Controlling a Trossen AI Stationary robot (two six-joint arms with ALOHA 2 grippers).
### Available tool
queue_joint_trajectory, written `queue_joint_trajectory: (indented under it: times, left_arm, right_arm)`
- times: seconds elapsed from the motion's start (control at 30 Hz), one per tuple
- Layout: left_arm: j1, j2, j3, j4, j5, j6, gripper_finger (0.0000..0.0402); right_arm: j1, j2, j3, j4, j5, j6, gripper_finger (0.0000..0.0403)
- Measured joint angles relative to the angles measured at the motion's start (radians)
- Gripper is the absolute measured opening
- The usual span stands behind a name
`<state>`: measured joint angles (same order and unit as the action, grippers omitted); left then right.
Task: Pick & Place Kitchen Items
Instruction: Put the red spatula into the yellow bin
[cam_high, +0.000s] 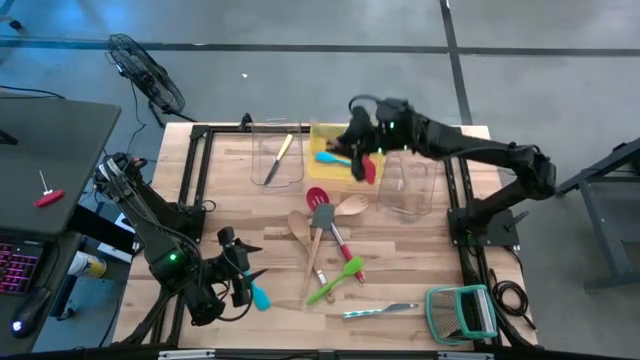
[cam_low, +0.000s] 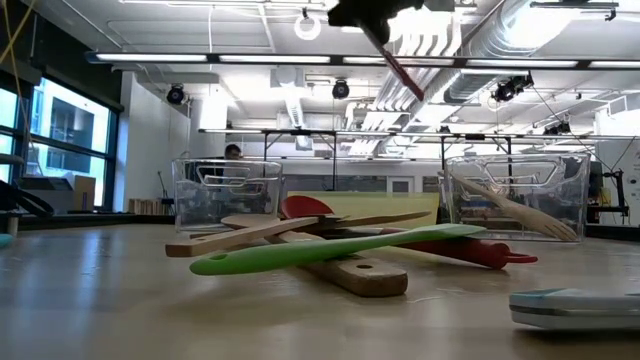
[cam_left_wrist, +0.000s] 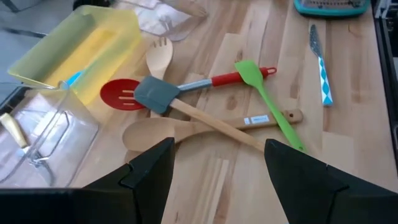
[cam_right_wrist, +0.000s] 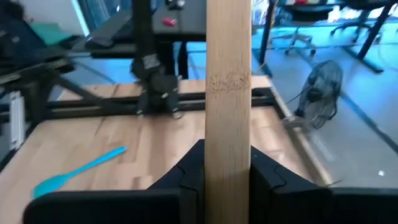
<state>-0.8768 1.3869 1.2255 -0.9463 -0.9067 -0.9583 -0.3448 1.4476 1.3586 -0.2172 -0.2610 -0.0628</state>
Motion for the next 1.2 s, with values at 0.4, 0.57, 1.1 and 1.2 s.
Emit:
queue_joint_trajectory:
  times: [0.4, 0.57, 1.1, 1.2]
  left_arm:
    - [0.000, 0.000, 0.000, -0.013, -0.082, 0.010, 0.0244]
    - [0.000, 0.000, 0.000, -0.020, -0.102, 0.010, 0.0244]
    - [0.000, 0.000, 0.000, -0.054, -0.117, 0.010, 0.0244]
    - [0.000, 0.000, 0.000, -0.054, -0.121, 0.010, 0.0244]
  right_arm:
    - [-0.256, 0.259, 0.001, 0.141, -0.186, -0.017, 0.0053]
    - [-0.305, 0.374, 0.000, 0.146, -0.219, -0.021, 0.0053]
    - [-0.355, 0.427, 0.000, -0.011, -0.180, -0.097, 0.0053]
    - [-0.355, 0.427, 0.000, -0.014, -0.184, -0.097, 0.0053]
